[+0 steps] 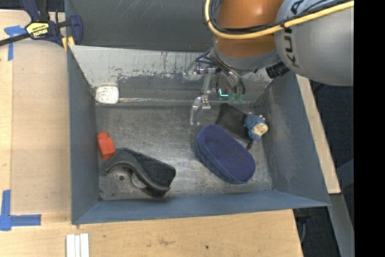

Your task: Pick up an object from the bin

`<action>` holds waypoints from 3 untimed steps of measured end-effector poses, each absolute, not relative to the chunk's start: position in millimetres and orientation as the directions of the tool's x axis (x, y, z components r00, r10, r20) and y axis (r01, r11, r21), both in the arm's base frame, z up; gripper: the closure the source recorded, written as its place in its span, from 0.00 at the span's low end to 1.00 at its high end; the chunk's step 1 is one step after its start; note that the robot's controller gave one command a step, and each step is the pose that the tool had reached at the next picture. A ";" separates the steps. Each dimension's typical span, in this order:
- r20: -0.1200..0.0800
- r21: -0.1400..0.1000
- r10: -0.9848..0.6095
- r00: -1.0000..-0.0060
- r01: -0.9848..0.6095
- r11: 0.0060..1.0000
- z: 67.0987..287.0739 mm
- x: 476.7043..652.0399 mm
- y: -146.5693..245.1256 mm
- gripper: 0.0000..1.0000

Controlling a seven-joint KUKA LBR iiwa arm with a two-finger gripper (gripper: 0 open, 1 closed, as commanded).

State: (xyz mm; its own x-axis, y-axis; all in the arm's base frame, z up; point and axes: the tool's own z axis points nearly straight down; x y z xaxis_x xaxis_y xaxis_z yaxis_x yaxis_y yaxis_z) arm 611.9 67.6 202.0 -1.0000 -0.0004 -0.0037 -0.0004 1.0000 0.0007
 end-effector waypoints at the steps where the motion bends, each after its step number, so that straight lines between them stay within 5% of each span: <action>1: 0.007 -0.002 -0.117 -0.993 -0.117 0.993 131.5 554.5 -0.2 0.00; 2: -0.004 0.001 -0.282 -0.959 -0.282 0.959 92.0 561.6 -3.9 0.00; 3: -0.004 0.000 -0.281 -0.960 -0.281 0.960 93.5 562.1 -4.8 1.00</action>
Offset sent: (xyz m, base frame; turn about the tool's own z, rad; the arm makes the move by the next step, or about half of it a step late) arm -0.0551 -0.0633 -0.0674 -0.1220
